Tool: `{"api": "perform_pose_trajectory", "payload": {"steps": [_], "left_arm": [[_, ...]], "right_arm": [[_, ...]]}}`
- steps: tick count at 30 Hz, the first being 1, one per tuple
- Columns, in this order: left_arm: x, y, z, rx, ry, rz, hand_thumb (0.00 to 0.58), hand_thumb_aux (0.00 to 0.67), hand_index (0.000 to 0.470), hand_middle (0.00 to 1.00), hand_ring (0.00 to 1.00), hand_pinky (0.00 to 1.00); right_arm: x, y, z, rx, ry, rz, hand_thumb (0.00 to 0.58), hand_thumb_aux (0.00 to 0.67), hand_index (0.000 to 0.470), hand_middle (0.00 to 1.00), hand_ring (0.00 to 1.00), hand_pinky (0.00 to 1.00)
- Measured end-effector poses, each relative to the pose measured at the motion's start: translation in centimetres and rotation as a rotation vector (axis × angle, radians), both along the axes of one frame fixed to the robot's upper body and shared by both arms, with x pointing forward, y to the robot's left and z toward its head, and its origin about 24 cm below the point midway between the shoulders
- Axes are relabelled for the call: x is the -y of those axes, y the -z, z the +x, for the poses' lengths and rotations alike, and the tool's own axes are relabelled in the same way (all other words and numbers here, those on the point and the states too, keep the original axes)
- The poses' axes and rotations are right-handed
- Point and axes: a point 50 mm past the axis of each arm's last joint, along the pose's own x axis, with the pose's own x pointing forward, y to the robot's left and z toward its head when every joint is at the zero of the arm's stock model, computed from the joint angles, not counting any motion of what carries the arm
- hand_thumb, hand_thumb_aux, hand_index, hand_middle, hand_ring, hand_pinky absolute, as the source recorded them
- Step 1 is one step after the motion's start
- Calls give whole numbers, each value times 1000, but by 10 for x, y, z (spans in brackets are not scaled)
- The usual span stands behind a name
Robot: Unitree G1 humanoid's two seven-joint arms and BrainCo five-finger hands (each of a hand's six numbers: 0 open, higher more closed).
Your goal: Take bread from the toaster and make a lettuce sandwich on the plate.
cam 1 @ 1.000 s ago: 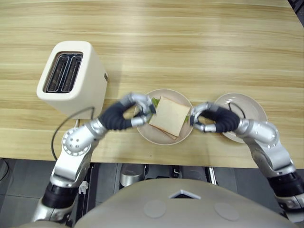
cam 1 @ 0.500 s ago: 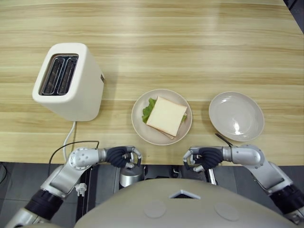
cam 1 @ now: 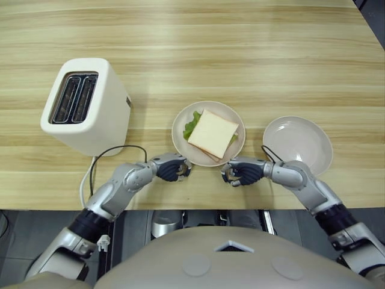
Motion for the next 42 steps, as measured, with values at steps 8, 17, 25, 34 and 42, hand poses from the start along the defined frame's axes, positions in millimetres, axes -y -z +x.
{"api": "perform_pose_trajectory", "payload": {"steps": [8,17,25,34,42], "left_arm": [[-8,1,65,204,-146,83,580,670,460,1000,1000,1000],[5,9,117,279,-256,104,580,670,460,1000,1000,1000],[8,10,128,320,-366,19,580,670,460,1000,1000,1000],[-2,-23,108,485,-446,-526,0,0,0,0,0,0],[-12,-62,66,493,-595,-1129,0,0,0,0,0,0]], "right_arm": [[-14,2,57,122,92,-44,580,670,460,1000,1000,1000],[-31,4,106,160,222,-58,580,670,460,1000,1000,1000],[-41,5,113,204,258,-23,580,670,460,1000,1000,1000],[-23,-16,83,233,284,456,0,0,0,0,0,0],[-10,-68,76,363,523,1080,0,0,0,0,0,0]]}}
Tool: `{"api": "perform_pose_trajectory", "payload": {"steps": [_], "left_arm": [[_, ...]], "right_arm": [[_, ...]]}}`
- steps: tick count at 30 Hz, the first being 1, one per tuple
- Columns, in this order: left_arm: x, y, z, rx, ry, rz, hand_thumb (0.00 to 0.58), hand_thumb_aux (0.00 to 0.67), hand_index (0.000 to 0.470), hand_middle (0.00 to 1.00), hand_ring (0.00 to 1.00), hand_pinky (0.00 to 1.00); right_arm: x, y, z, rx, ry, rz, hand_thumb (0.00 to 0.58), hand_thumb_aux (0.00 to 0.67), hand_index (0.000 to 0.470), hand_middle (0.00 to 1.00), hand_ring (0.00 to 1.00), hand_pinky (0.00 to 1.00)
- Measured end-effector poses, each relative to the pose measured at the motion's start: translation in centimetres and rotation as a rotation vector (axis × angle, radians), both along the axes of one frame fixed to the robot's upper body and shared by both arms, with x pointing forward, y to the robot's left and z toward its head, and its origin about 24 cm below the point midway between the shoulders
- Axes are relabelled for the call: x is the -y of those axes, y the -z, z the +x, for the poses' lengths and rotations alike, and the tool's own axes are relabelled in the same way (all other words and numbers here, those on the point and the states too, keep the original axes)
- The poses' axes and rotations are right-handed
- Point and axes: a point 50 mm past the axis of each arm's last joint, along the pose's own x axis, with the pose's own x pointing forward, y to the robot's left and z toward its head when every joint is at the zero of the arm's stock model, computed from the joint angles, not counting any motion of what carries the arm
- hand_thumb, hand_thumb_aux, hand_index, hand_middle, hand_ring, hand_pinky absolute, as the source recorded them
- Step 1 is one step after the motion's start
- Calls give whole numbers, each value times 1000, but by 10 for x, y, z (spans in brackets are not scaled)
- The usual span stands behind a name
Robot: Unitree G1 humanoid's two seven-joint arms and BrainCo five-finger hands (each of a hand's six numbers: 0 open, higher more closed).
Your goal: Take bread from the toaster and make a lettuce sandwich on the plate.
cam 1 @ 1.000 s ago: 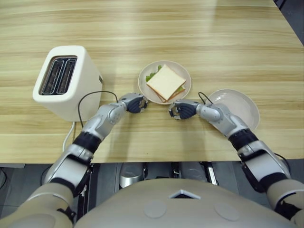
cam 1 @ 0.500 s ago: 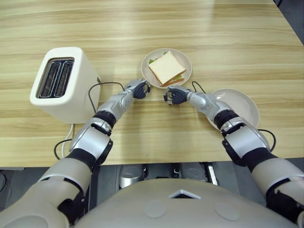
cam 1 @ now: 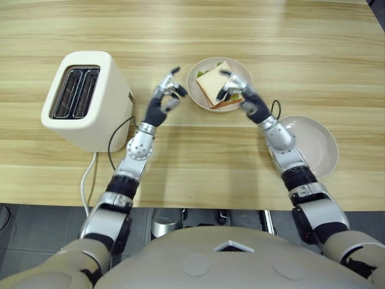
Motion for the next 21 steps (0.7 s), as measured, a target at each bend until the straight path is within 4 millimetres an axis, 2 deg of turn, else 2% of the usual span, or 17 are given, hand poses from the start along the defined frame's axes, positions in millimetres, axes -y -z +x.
{"api": "perform_pose_trajectory", "payload": {"steps": [4,8,14,21], "left_arm": [[1,-13,-3,40,10,-129,0,0,0,0,0,0],[-4,-5,-8,6,-17,-153,0,0,0,0,0,0],[-2,-8,-9,35,-40,-170,0,0,0,0,0,0],[-6,-6,-9,20,-55,-149,0,0,0,0,0,0]], "right_arm": [[5,-2,2,3,108,187,0,0,0,0,0,0],[13,-4,1,42,159,199,0,0,0,0,0,0],[25,-4,1,58,250,215,0,0,0,0,0,0],[26,-4,1,62,261,215,0,0,0,0,0,0]]}}
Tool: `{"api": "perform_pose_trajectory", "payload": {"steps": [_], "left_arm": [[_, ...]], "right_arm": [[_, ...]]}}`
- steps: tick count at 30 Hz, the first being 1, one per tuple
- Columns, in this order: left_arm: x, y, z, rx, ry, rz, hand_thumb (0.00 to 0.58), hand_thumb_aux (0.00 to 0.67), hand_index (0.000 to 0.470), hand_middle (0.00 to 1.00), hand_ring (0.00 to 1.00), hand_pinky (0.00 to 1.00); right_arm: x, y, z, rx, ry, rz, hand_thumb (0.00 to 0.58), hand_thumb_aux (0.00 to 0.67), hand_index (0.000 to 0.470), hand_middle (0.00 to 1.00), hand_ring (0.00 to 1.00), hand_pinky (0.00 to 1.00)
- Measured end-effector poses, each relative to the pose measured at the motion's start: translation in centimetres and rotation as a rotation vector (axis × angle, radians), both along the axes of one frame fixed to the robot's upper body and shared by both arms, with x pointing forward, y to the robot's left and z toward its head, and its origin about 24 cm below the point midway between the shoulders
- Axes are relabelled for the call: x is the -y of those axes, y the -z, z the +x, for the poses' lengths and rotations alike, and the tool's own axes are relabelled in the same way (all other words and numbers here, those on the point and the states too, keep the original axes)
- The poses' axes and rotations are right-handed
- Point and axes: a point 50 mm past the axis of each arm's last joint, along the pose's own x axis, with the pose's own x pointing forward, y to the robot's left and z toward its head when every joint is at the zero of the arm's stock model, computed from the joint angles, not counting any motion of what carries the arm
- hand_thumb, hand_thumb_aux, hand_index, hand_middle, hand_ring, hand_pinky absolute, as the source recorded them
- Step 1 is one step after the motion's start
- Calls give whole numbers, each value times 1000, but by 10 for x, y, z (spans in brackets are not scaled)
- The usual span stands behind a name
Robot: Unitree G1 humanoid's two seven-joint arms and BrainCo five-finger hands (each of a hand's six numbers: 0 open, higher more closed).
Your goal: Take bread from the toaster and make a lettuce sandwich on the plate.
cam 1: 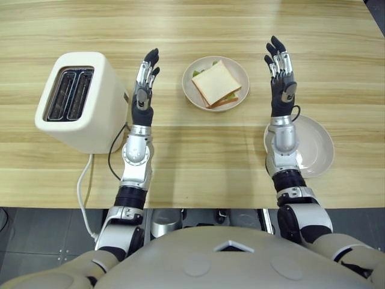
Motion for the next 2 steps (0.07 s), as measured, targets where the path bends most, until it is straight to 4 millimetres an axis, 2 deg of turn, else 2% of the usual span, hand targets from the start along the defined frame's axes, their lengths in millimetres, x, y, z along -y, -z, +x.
{"api": "perform_pose_trajectory", "payload": {"steps": [2], "left_arm": [[-1,1,-1,0,-8,11,0,0,0,0,0,0]], "right_arm": [[0,0,0,0,0,0,0,0,0,0,0,0]]}}
